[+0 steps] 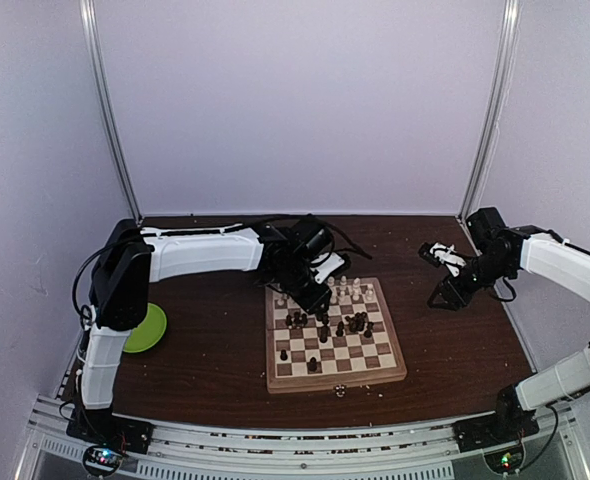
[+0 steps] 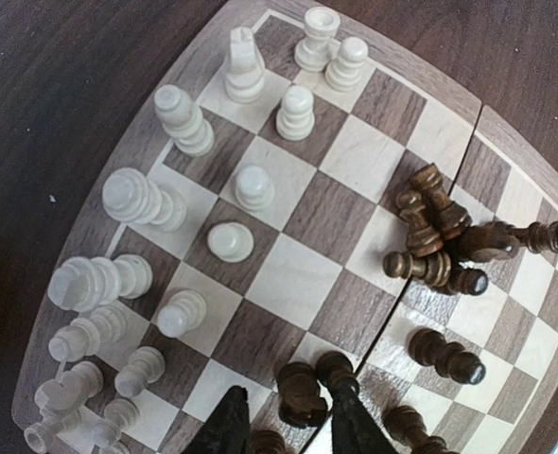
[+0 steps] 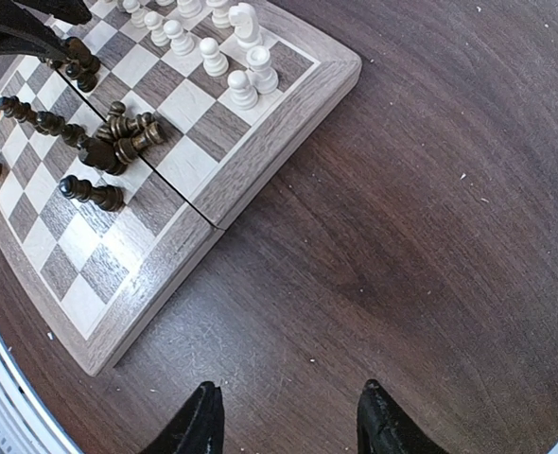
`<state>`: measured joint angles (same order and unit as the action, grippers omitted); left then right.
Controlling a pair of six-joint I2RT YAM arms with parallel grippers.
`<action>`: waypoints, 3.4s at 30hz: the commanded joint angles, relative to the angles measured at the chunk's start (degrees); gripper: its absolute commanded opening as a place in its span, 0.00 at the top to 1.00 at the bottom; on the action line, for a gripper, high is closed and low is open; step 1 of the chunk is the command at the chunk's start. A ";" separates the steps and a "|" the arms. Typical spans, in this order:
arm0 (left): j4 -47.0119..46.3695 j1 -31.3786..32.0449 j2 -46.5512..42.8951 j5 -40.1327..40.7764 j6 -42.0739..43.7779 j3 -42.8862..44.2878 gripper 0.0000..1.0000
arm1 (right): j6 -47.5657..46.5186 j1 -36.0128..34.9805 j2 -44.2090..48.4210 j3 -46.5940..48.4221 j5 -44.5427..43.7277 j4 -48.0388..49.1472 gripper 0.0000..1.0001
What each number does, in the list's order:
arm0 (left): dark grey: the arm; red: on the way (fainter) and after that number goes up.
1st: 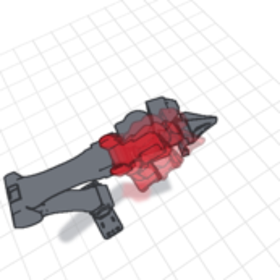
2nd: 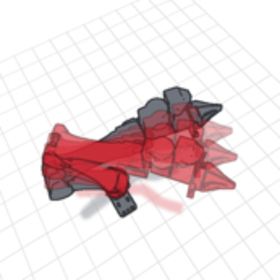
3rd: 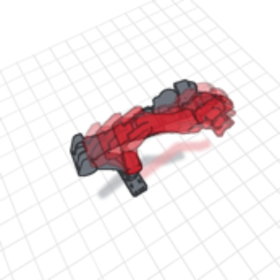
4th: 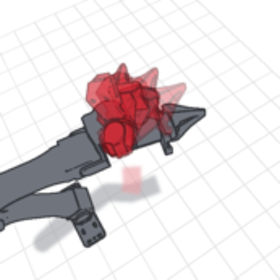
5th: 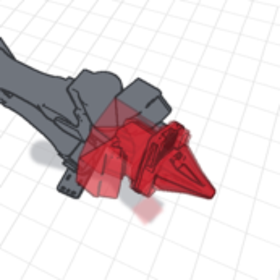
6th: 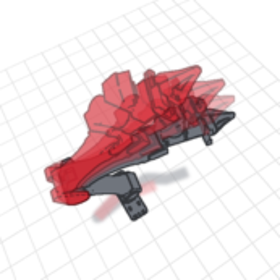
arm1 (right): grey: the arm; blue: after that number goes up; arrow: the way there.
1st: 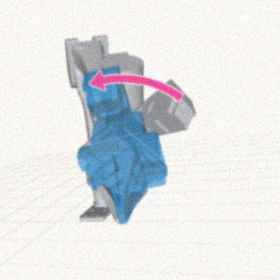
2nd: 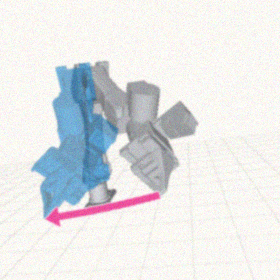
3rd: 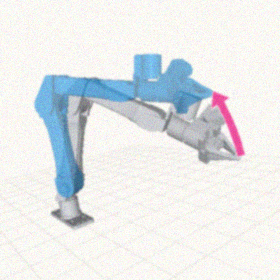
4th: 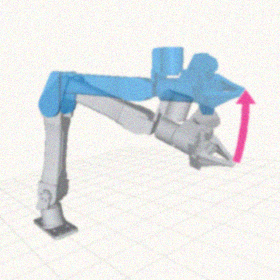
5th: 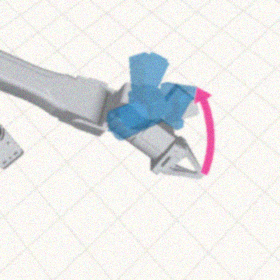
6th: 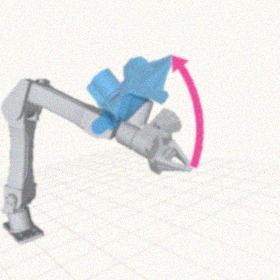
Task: Set up the chess pieces on the board
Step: Pick up the knight from the chessboard, then place the knight at g7.
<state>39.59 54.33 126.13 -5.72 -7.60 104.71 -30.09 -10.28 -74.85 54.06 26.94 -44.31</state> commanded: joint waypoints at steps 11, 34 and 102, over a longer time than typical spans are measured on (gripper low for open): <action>0.07 0.17 1.38 1.15 -0.10 0.04 0.68 | -0.41 -0.44 -0.70 0.60 -0.91 -0.59 0.51; 2.80 0.56 -1.47 0.79 -0.08 1.72 0.91 | -0.33 -1.21 -1.29 0.68 -1.10 -0.51 0.51; 10.43 12.12 -11.44 3.56 6.71 -16.90 0.93 | -1.01 -1.58 -2.25 0.76 -3.74 -1.29 0.50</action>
<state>50.63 66.22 112.99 -3.81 -0.78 87.57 -30.35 -11.29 -76.23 54.06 24.08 -44.42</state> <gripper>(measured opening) 0.076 0.500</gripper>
